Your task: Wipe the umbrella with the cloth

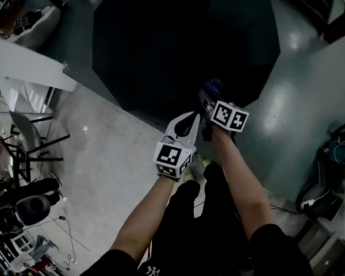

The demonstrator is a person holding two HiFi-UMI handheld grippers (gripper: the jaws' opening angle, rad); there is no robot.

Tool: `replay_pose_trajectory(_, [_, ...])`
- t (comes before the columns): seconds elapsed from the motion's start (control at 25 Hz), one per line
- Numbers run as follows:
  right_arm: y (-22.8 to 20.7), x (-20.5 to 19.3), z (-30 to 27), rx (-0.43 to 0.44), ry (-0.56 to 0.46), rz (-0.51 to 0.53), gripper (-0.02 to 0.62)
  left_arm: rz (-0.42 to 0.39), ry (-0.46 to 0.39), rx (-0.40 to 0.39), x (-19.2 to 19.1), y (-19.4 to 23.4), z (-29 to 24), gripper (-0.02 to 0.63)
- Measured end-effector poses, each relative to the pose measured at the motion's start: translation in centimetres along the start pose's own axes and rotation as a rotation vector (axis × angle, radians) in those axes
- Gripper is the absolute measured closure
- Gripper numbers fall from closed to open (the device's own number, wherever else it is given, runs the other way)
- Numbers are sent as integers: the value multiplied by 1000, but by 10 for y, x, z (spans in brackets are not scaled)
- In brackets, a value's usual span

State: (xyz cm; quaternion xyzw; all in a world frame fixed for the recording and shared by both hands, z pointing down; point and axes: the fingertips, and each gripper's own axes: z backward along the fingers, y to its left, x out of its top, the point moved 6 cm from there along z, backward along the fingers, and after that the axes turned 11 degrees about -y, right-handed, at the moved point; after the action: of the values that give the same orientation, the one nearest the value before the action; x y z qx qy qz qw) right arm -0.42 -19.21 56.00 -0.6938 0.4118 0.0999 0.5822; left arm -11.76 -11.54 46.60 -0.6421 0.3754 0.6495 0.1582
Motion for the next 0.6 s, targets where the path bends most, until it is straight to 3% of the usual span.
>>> replay_pose_trajectory(0.6, [59,21,-16,85,35,42,517,1,-53,56,56,18,20,604])
